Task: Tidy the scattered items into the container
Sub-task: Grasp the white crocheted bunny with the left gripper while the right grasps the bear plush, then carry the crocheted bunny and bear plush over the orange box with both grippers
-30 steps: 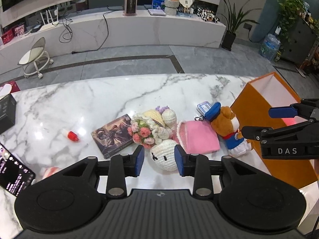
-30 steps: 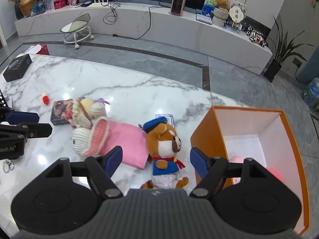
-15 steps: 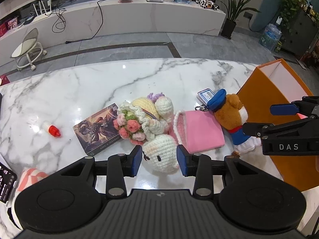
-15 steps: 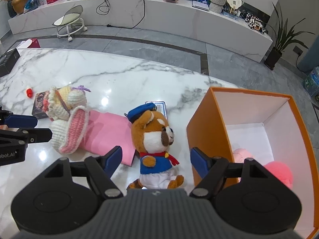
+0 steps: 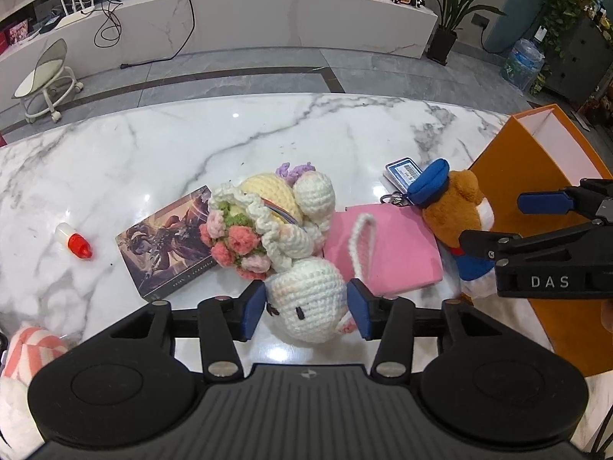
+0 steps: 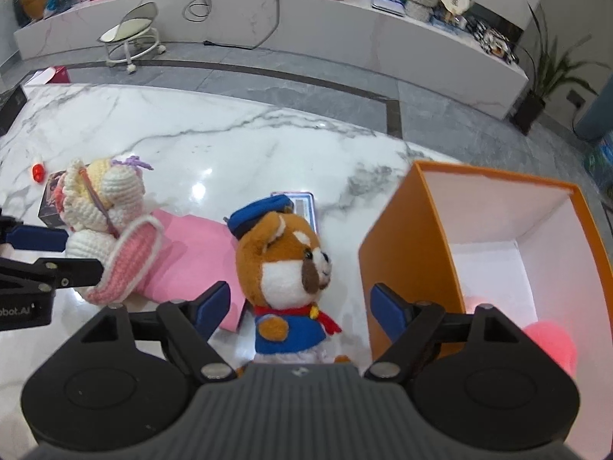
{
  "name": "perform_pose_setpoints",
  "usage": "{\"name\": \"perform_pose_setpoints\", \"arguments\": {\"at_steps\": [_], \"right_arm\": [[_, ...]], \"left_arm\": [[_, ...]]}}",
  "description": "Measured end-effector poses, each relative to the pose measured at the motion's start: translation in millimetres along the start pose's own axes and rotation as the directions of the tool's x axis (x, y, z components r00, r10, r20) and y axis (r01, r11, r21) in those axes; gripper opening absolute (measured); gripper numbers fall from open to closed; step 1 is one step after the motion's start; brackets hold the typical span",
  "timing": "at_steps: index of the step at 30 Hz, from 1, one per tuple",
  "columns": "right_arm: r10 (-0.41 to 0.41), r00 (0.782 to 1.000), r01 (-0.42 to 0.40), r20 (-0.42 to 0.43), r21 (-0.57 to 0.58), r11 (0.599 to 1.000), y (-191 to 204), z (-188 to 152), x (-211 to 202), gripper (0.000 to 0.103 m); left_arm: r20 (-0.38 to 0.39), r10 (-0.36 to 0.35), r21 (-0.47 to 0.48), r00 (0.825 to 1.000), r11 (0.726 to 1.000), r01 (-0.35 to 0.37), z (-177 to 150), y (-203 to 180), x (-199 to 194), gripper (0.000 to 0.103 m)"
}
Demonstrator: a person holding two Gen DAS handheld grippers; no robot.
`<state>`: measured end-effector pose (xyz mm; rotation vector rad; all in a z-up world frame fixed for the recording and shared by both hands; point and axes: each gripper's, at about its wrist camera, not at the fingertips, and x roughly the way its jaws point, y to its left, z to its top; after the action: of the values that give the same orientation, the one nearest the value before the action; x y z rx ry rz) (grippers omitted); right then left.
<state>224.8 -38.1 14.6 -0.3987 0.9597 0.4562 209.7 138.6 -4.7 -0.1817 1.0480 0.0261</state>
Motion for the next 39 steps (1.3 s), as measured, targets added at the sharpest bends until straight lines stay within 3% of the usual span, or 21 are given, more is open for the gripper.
{"name": "perform_pose_setpoints", "arguments": {"at_steps": [11, 13, 17, 20, 24, 29, 39], "right_arm": [[-0.029, 0.999, 0.032, 0.027, -0.095, 0.995, 12.5, 5.0, 12.3, 0.086], [-0.012, 1.000, 0.013, 0.009, -0.114, 0.993, 16.5, 2.0, 15.4, 0.080], [-0.014, 1.000, 0.011, -0.020, -0.115, 0.993, 20.4, -4.9, 28.0, 0.078], [0.009, 1.000, -0.010, -0.024, -0.049, 0.999, 10.4, -4.6, 36.4, 0.078], [0.061, 0.997, -0.060, -0.048, 0.019, 0.998, 0.8, 0.1, 40.5, 0.070], [0.068, 0.996, -0.066, -0.052, 0.036, 0.997, 0.0, 1.7, 40.1, 0.056], [0.060, 0.997, -0.059, -0.051, 0.025, 0.998, 1.2, 1.1, 36.0, 0.050]], "left_arm": [[-0.014, -0.021, -0.030, 1.000, 0.999, 0.020, 5.8, 7.4, 16.5, 0.064], [-0.019, -0.023, -0.028, 1.000, 0.999, 0.023, 5.6, 7.5, 20.4, 0.065], [-0.030, -0.029, -0.030, 0.999, 0.999, 0.028, 3.9, 8.0, 25.6, 0.065], [-0.037, -0.034, -0.029, 0.999, 0.999, 0.033, 3.2, 8.9, 27.9, 0.065], [-0.050, -0.038, -0.027, 0.998, 0.999, 0.036, 2.6, 8.6, 32.2, 0.065], [-0.054, -0.031, -0.017, 0.998, 0.999, 0.030, 0.7, 6.8, 34.1, 0.064], [-0.043, -0.018, 0.006, 0.999, 1.000, 0.019, -1.7, 3.7, 29.9, 0.054]]}}
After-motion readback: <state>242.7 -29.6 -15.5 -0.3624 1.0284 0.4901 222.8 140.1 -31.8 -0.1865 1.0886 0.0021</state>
